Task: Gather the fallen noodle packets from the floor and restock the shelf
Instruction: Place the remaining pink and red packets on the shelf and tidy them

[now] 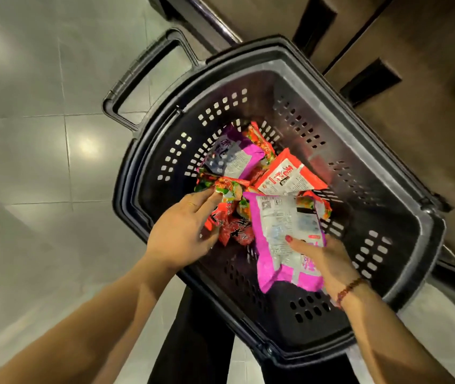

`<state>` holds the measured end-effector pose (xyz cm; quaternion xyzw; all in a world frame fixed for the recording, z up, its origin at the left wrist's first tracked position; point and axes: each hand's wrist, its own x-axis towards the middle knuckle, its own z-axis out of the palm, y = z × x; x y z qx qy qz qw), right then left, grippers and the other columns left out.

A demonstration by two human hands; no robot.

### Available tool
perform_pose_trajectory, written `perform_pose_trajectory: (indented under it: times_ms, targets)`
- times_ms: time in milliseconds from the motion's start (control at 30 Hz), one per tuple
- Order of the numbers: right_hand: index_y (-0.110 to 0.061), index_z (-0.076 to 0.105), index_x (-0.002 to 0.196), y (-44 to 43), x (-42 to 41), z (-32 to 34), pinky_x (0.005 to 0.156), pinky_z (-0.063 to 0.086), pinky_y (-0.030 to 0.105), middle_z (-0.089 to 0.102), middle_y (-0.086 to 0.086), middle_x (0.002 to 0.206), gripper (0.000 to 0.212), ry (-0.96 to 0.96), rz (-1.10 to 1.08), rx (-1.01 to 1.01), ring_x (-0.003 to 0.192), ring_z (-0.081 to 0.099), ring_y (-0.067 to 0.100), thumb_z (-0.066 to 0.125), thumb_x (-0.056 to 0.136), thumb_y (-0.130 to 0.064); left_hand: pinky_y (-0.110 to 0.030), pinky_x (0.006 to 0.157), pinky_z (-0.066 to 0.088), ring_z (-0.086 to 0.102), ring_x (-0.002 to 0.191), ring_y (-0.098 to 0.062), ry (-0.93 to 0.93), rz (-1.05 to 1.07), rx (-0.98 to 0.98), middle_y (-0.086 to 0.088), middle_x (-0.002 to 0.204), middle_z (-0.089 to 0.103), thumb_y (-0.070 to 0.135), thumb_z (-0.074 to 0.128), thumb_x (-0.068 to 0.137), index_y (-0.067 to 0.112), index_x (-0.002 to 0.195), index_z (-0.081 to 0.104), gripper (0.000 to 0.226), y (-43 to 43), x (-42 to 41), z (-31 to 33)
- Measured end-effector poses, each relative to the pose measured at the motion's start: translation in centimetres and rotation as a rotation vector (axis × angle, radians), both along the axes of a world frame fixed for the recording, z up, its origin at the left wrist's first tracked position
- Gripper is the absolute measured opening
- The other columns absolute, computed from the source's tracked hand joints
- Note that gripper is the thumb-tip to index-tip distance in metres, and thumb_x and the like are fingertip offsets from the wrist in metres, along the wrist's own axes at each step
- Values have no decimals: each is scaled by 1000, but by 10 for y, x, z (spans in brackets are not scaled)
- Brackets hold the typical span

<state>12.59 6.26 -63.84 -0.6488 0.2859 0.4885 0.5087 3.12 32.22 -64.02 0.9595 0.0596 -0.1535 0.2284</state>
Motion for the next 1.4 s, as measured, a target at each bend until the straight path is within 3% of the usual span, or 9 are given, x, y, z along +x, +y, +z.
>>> perform_pose_trajectory:
  times_ms: [233, 400, 500, 633, 900, 1033, 1133, 1233, 1400]
  targets:
    - [-14, 68, 107, 60, 59, 4, 92, 53, 43, 73, 10, 104, 49, 351, 444, 229, 97, 70, 26, 85, 62, -21, -50, 114, 32, 30, 145, -26, -130, -80, -121, -6, 158, 28, 57, 62, 81, 25, 152, 22, 87, 6, -2, -4]
    - [-14, 65, 116, 98, 74, -8, 103, 43, 52, 68, 13, 116, 85, 482, 667, 162, 111, 62, 34, 93, 42, -45, -49, 118, 19, 41, 134, -16, -166, 67, -171, 0, 141, 52, 49, 65, 78, 23, 139, 41, 71, 8, -3, -4]
    - [-11, 63, 113, 97, 80, -19, 82, 57, 43, 73, 13, 99, 78, 392, 508, 133, 90, 70, 32, 78, 56, -62, -37, 99, 45, 53, 116, -9, -123, 303, -344, 5, 122, 61, 50, 68, 75, 21, 126, 55, 60, 7, 1, 2]
    - [-10, 61, 90, 95, 86, -43, 45, 45, 20, 62, 15, 84, 33, 258, -54, 113, 50, 55, 14, 57, 89, -42, -30, 78, 56, 67, 91, -4, -44, 813, -611, 13, 96, 72, 57, 77, 61, 33, 104, 63, 51, 3, 18, 15]
    - [-16, 58, 74, 128, 87, -104, 47, 38, 20, 50, -6, 51, 17, 18, -32, -99, 50, 45, 9, 65, 88, -21, -31, 69, 58, 74, 84, -20, 96, 1271, -1013, -4, 90, 77, 19, 86, 67, 17, 96, 71, 32, 19, 45, 9]
    - [-1, 63, 113, 145, 82, -149, 91, 51, 37, 67, 11, 112, 52, -35, 7, -118, 99, 61, 22, 69, 81, -42, -33, 75, 59, 74, 85, -20, 99, 1252, -1006, -3, 92, 76, 20, 89, 61, 21, 97, 70, 41, 20, 44, 2]
    - [4, 58, 123, 160, 75, -148, 88, 51, 35, 65, 15, 116, 75, -102, 58, -105, 102, 64, 27, 81, 64, -36, -40, 81, 58, 73, 88, -20, 89, 1218, -983, 0, 94, 76, 37, 87, 52, 26, 100, 69, 52, 20, 43, -5]
    - [11, 51, 127, 163, 69, -160, 86, 42, 29, 56, 24, 126, 42, -225, 30, -164, 108, 56, 25, 61, 89, -2, -47, 85, 58, 73, 90, -20, 72, 1222, -947, 1, 96, 75, 46, 83, 49, 28, 100, 68, 56, 16, 42, -9]
    - [5, 63, 112, 151, 59, -145, 75, 42, 23, 60, 14, 100, 23, -379, -67, -219, 95, 57, 24, 60, 91, -3, -48, 87, 57, 72, 91, -18, 57, 1221, -879, 4, 96, 75, 49, 82, 49, 30, 100, 68, 56, 14, 44, -8]
